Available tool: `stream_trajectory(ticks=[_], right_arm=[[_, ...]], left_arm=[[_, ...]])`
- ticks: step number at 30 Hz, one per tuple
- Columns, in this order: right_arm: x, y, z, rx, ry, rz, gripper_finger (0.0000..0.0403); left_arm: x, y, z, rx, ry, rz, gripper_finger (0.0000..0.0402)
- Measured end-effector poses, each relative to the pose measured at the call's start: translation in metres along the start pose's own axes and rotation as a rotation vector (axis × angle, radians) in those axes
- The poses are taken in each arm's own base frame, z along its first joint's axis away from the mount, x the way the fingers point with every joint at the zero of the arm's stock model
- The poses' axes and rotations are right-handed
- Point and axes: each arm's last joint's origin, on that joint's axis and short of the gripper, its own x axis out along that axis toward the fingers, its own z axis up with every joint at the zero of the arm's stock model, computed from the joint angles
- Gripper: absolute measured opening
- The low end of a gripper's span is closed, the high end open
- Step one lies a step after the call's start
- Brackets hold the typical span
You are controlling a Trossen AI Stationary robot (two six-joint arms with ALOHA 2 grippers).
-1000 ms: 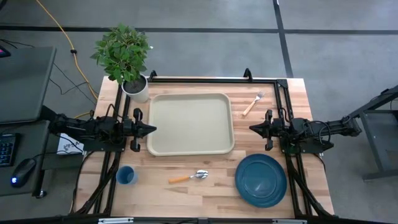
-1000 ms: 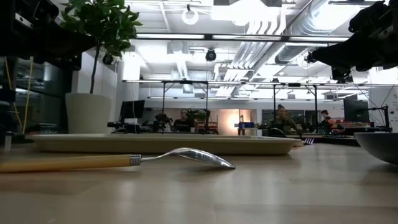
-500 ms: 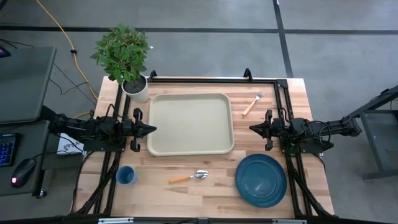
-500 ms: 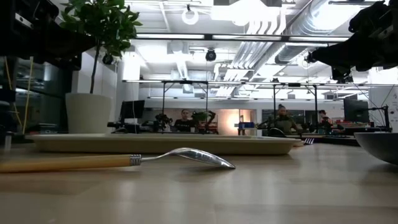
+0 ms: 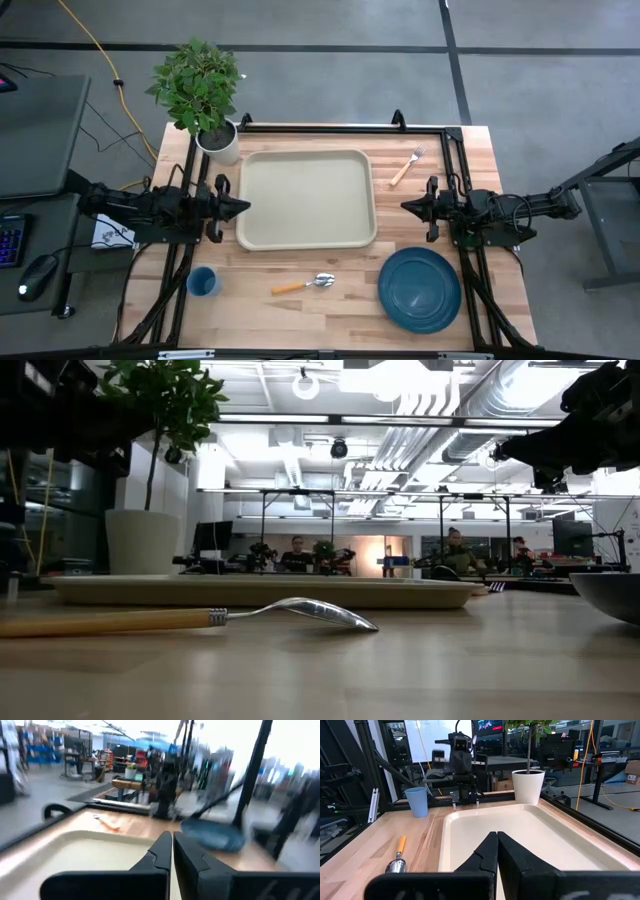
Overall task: Pick and place plate/cup/fork/spoon on tray
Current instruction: Put the plate on the serving tray
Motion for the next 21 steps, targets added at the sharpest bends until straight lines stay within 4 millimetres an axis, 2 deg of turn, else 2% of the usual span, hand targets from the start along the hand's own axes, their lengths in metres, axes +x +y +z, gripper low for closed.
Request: stream_trajectory(ticks=[4, 13, 17, 21], right_arm=[[0.0, 0.0, 0.0, 0.0, 0.0, 0.0, 0.0], [0.0, 0.0, 0.0, 0.0, 0.0, 0.0, 0.0], [0.0, 0.0, 0.0, 0.0, 0.0, 0.0, 0.0], [0.0, 0.0, 0.0, 0.0, 0.0, 0.0, 0.0]], left_arm=[[-0.001, 0.0, 0.014, -0.197, -0.159, 0.033, 0.0], [-0.014, 0.002, 0.049, -0.424, -0.578, 0.139, 0.0], [-0.017, 0.002, 0.053, -0.52, -0.639, 0.128, 0.0], [-0.009, -0.002, 0.057, -0.626, -0.581, 0.04, 0.0]])
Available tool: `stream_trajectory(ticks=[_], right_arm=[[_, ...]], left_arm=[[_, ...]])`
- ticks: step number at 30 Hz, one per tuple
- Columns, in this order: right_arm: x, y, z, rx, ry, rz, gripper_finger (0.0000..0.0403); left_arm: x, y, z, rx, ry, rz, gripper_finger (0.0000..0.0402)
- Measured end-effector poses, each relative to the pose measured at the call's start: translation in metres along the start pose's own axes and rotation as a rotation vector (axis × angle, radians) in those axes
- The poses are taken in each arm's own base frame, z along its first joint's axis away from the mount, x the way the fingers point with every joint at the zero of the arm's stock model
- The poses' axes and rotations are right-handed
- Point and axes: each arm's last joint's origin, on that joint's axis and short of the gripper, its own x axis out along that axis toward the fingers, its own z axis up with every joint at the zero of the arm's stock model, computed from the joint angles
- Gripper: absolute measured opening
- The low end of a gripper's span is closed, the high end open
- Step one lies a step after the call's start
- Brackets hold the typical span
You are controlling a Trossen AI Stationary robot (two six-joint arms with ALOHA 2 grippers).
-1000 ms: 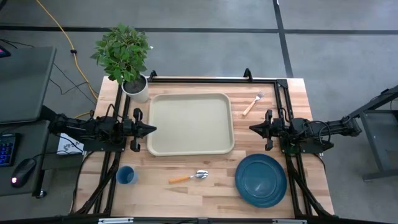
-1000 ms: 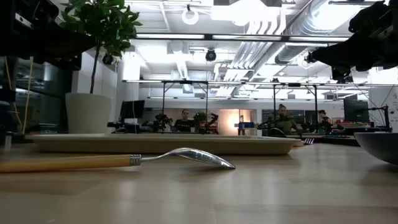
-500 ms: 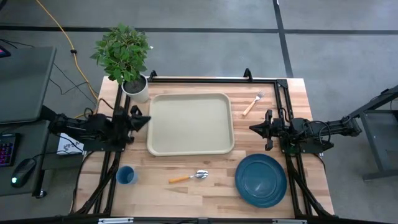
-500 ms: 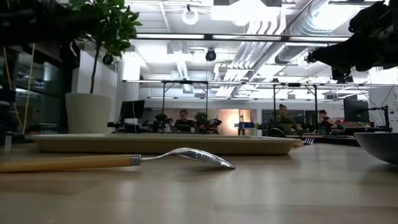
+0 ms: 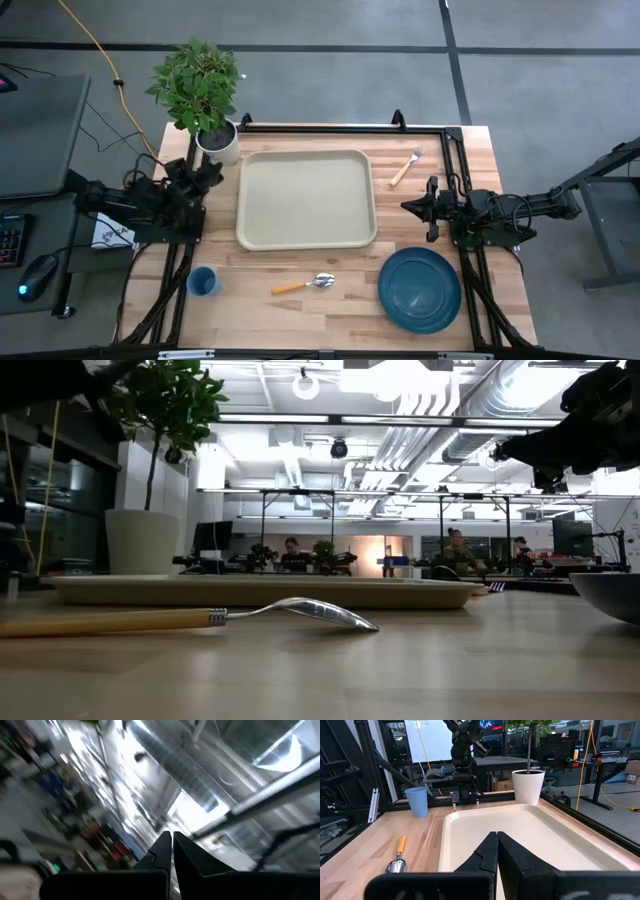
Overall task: Pick and place plate/cup/fork/spoon on tray
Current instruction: Put the plate on the serving tray
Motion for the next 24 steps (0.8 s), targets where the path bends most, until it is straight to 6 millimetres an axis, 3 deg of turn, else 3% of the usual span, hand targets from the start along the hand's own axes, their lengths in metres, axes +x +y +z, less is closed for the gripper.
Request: stream_trajectory(ticks=[7, 14, 18, 21, 24], right_arm=[[0.0, 0.0, 0.0, 0.0, 0.0, 0.0, 0.0], [0.0, 0.0, 0.0, 0.0, 0.0, 0.0, 0.0], [0.0, 0.0, 0.003, 0.009, -0.027, -0.002, 0.0], [-0.002, 0.0, 0.022, 0.197, -0.223, 0.022, 0.0], [-0.013, -0.004, 0.05, 0.475, -0.538, 0.013, 0.0]], left_arm=[[0.042, -0.032, -0.001, 0.186, 0.13, -0.01, 0.0023], [0.083, -0.062, -0.001, 0.469, 0.437, 0.12, 0.011], [0.093, -0.072, 0.005, 0.476, 0.486, 0.191, 0.0163], [0.096, -0.078, 0.01, 0.482, 0.469, 0.171, 0.0188], [0.095, -0.081, 0.014, 0.503, 0.465, 0.152, 0.0198]])
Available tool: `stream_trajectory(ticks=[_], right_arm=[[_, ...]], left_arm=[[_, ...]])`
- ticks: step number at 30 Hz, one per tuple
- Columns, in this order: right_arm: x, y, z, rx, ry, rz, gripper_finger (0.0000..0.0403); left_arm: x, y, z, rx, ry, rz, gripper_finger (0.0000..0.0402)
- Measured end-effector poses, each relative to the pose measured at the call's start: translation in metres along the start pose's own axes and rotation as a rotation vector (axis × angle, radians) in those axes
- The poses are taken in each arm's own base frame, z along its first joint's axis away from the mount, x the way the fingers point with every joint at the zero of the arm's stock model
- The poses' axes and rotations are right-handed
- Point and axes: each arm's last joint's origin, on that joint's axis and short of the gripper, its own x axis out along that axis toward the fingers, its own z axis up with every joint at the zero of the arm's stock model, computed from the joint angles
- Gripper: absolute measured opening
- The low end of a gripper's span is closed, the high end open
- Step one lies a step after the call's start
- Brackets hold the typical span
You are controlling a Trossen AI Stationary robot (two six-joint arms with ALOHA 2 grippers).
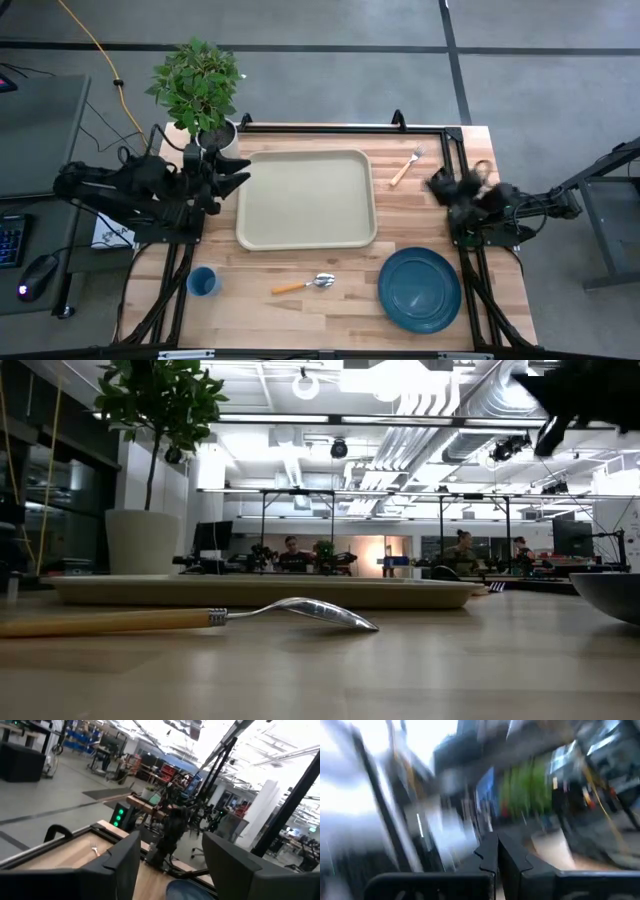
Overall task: Pick and place plate/cup/fork/spoon on tray
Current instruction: Put the plate on the serving tray
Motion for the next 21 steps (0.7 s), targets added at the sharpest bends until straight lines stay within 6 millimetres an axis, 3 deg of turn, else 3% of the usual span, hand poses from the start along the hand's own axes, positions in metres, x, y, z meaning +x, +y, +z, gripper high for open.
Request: stream_trajectory(ticks=[4, 8, 14, 17, 21], right_arm=[[-0.002, 0.005, 0.025, 0.192, -0.278, -0.019, 0.0], [0.018, 0.021, 0.044, 0.209, -0.268, 0.031, 0.0], [0.09, 0.059, 0.052, -0.032, 0.019, 0.142, 0.0], [0.121, 0.07, 0.053, -0.231, 0.161, 0.088, 0.0], [0.145, 0.075, 0.045, -0.257, 0.566, -0.083, 0.0]], left_arm=[[-0.002, 0.001, 0.0, 0.002, 0.004, 0.0, 0.0199], [-0.002, 0.001, 0.0, 0.004, 0.006, 0.002, 0.0196], [0.0, 0.001, -0.002, 0.008, 0.013, 0.013, 0.0196], [0.001, 0.001, -0.002, 0.008, 0.013, 0.014, 0.0196], [0.001, 0.001, -0.002, 0.008, 0.013, 0.014, 0.0196]])
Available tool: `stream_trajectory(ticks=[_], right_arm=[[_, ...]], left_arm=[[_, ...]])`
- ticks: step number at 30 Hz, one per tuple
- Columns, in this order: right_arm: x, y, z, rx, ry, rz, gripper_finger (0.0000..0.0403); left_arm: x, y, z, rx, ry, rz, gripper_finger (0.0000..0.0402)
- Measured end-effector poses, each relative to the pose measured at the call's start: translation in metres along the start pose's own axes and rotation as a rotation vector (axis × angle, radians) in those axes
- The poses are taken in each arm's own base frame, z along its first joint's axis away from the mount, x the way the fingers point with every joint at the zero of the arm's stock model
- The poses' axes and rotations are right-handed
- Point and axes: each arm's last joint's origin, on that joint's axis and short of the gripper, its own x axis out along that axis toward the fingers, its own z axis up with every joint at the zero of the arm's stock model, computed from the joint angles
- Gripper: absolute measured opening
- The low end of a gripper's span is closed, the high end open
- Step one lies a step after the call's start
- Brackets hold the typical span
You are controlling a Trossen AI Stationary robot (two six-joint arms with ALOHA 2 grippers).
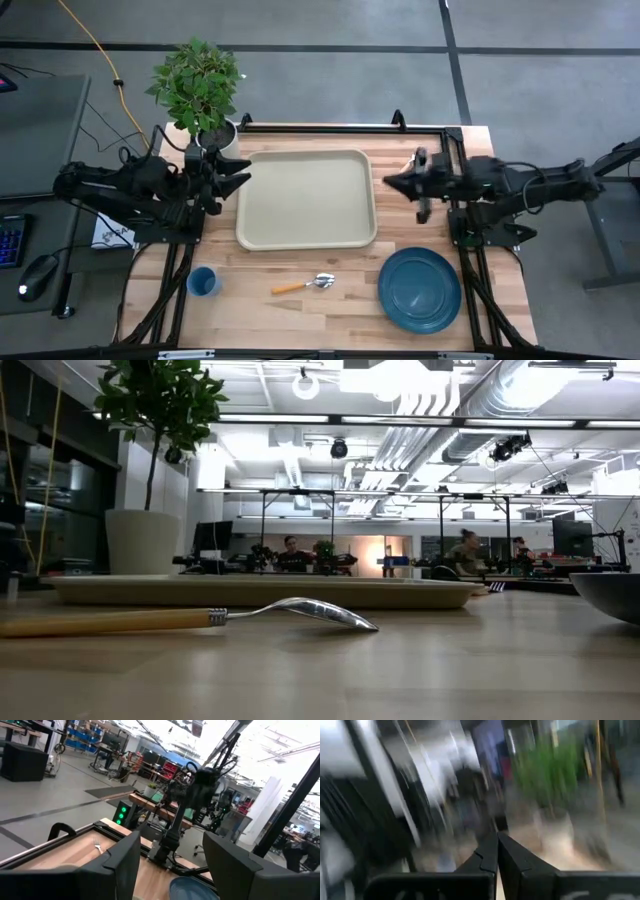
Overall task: Pick and place plate/cup/fork/spoon on tray
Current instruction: Put the plate on the serving tray
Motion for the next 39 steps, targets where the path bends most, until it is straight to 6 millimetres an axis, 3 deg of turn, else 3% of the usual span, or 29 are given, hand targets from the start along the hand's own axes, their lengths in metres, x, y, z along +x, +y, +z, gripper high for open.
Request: stream_trajectory(ticks=[3, 7, 10, 12, 16, 20, 27, 33, 39], right_arm=[[0.002, -0.002, -0.009, 0.099, 0.393, -0.171, 0.0003], [-0.007, -0.006, -0.038, 0.271, 0.843, -0.327, 0.0032], [-0.012, -0.002, -0.066, 0.401, 1.033, -0.417, 0.0077], [-0.019, -0.001, -0.088, 0.398, 1.145, -0.49, 0.0109], [-0.014, 0.004, -0.115, 0.35, 1.131, -0.449, 0.0156], [-0.008, 0.006, -0.125, 0.376, 1.12, -0.39, 0.0178], [-0.005, 0.007, -0.124, 0.396, 1.111, -0.343, 0.0181], [-0.007, 0.006, -0.126, 0.306, 1.148, -0.313, 0.0181], [-0.014, 0.0, -0.15, 0.373, 1.276, -0.324, 0.0181]], left_arm=[[0.0, 0.0, 0.0, 0.0, 0.0, 0.001, 0.0196], [0.001, 0.0, -0.001, 0.002, 0.004, 0.005, 0.0196], [0.002, 0.0, -0.002, 0.003, 0.007, 0.006, 0.0196], [0.002, 0.0, -0.002, 0.004, 0.008, 0.006, 0.0196], [0.002, 0.0, -0.002, 0.004, 0.008, 0.006, 0.0196], [0.002, 0.0, -0.002, -0.003, 0.008, 0.006, 0.0196], [0.002, 0.0, -0.002, -0.003, 0.008, 0.006, 0.0196], [0.002, 0.0, -0.002, -0.002, 0.011, 0.007, 0.0196], [0.002, 0.0, -0.002, 0.0, 0.014, 0.009, 0.0196]])
